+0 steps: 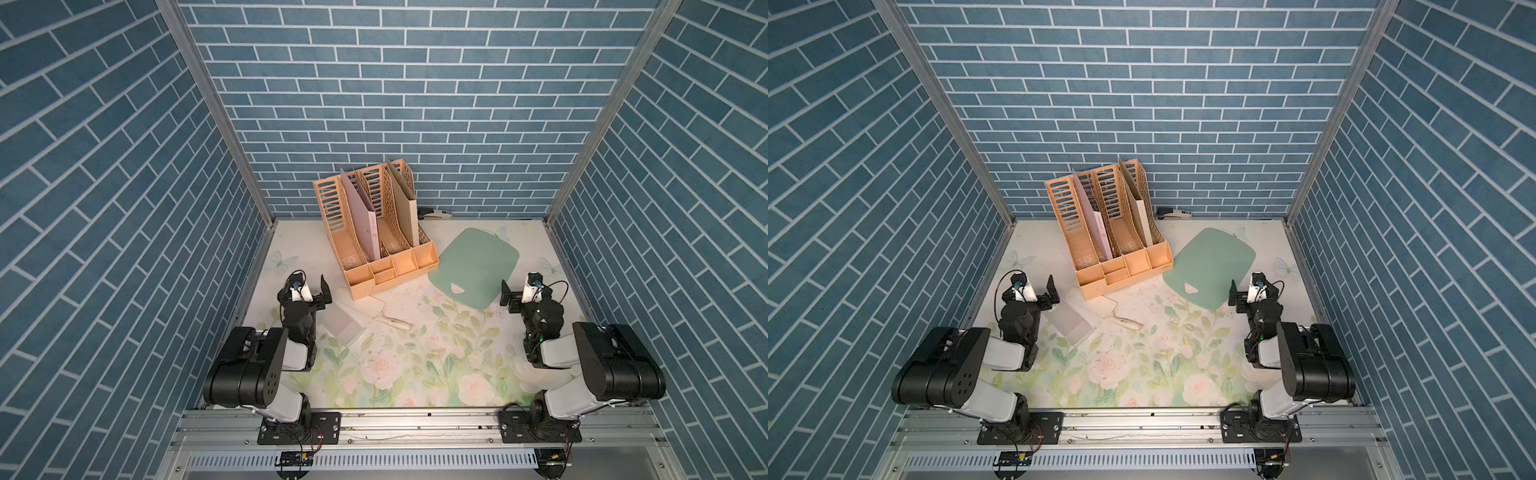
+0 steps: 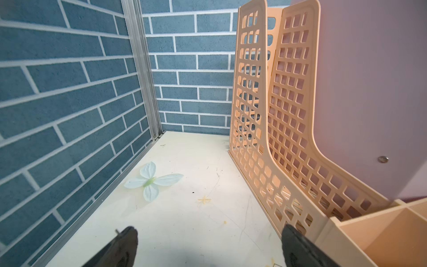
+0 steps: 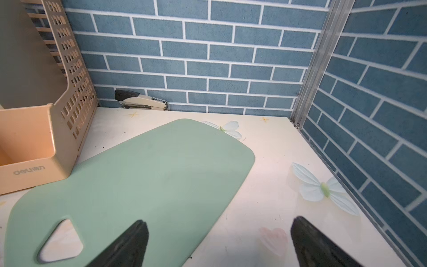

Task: Align the knife with the edge of the cutting board
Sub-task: Move the work surface to the center of the board.

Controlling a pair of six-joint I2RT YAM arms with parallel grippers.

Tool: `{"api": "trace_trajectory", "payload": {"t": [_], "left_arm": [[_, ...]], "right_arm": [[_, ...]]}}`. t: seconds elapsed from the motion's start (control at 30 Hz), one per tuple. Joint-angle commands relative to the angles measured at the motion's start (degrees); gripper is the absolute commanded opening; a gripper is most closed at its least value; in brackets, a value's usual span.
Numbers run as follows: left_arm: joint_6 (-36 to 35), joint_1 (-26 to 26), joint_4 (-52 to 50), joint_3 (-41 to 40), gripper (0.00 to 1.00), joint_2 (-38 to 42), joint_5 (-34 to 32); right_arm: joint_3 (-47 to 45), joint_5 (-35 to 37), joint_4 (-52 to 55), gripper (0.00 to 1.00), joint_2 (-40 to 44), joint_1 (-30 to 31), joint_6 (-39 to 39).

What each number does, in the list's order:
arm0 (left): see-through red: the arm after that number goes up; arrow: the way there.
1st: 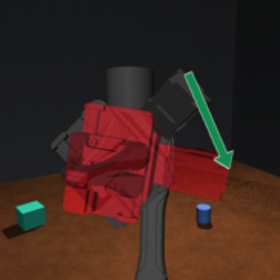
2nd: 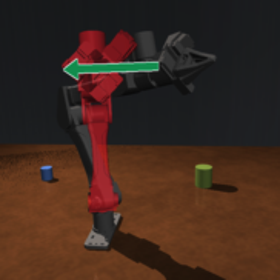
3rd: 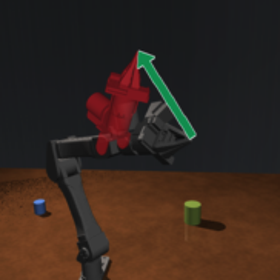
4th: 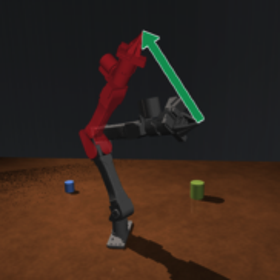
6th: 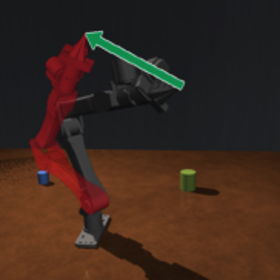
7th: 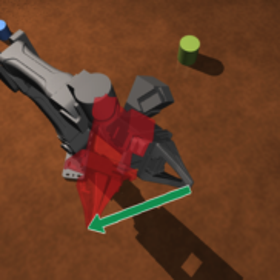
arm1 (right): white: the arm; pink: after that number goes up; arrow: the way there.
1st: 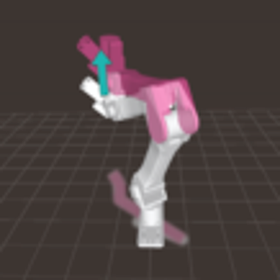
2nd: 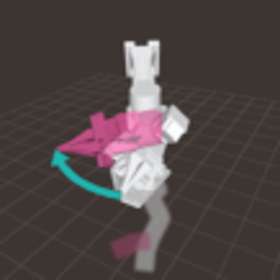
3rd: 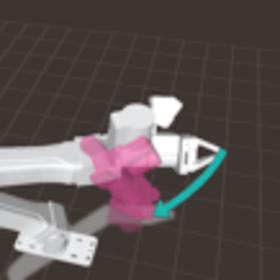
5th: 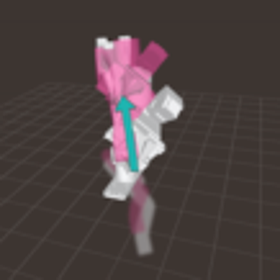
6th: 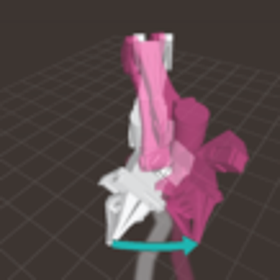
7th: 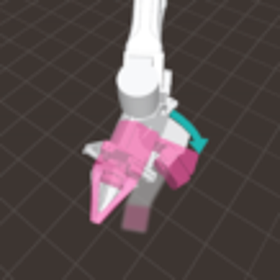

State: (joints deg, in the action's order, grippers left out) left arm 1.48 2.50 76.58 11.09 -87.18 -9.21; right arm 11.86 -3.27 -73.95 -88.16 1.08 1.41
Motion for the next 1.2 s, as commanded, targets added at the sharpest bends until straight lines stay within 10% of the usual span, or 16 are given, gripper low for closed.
{"api": "trace_trajectory", "payload": {"t": [0.0, 0.9, 1.0, 1.17], "left_arm": [[-0.6, 0.2, -0.1, 0.1, 1.0, -0.4, -0.4], [-0.6, 0.3, 0.4, -0.1, 1.0, -0.1, -0.8], [1.0, 2.2, -9.8, 1.1, 1.0, 8.6, -10.5], [10.0, 2.4, -34.1, 8.1, 1.0, 26.0, -8.0]], "right_arm": [[0.6, -0.2, 0.1, 1.0, 0.2, 0.1, 0.9], [0.6, -0.1, 0.1, 1.0, 0.3, 0.1, 0.9], [0.7, 0.3, 0.0, 1.0, 0.4, 0.2, 0.9], [18.1, 10.5, 40.3, 1.0, 13.7, 0.6, -4.3]]}}
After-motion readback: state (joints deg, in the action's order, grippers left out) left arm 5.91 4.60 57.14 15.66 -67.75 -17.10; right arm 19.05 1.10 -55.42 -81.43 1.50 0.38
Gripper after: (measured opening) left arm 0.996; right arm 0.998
